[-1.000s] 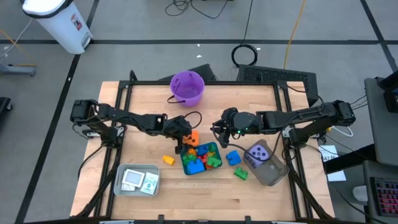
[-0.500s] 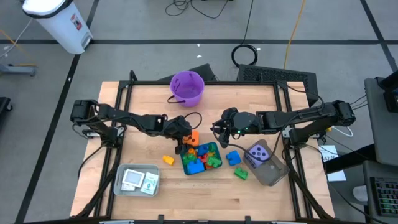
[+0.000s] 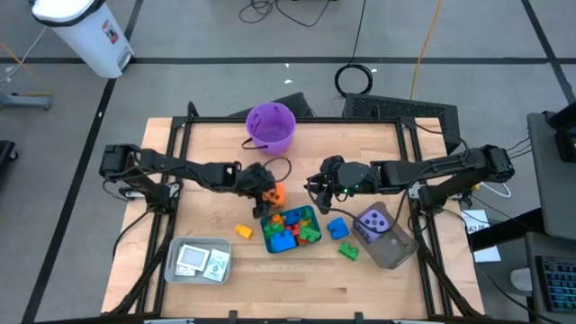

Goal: Pick & Place Toys
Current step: Put the orange dice into the black bin

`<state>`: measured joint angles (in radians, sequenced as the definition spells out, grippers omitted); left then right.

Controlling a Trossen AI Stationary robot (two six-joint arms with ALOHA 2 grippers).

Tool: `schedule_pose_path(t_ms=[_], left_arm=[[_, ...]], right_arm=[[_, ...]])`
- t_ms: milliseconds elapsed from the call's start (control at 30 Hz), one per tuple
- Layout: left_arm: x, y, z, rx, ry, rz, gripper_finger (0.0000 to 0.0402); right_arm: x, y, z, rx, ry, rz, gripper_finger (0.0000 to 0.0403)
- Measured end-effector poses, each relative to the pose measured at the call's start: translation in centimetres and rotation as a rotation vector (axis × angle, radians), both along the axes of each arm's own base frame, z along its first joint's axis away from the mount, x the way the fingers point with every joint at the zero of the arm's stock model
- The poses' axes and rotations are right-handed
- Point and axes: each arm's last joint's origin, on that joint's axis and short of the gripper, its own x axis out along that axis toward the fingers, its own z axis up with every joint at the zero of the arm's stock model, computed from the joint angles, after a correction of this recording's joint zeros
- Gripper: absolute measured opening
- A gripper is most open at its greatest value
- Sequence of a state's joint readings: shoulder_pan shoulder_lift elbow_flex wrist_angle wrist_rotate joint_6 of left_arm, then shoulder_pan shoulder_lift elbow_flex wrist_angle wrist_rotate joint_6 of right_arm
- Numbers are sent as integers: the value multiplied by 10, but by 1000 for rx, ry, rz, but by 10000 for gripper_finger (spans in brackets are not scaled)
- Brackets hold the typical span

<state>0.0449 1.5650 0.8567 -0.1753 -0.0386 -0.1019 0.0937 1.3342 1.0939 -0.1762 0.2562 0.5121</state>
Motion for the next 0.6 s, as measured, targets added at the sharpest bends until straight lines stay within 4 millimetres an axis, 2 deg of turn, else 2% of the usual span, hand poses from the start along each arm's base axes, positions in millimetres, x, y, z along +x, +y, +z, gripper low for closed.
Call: schedule_pose_path(t_ms=[333, 600], left_arm=[[-20, 28, 76, 90, -174, 108, 325], [-40, 38, 156, 135, -451, 143, 325]], right_arm=[[4, 0, 8, 9, -100, 0, 114], [9, 0, 29, 32, -318, -4, 114]])
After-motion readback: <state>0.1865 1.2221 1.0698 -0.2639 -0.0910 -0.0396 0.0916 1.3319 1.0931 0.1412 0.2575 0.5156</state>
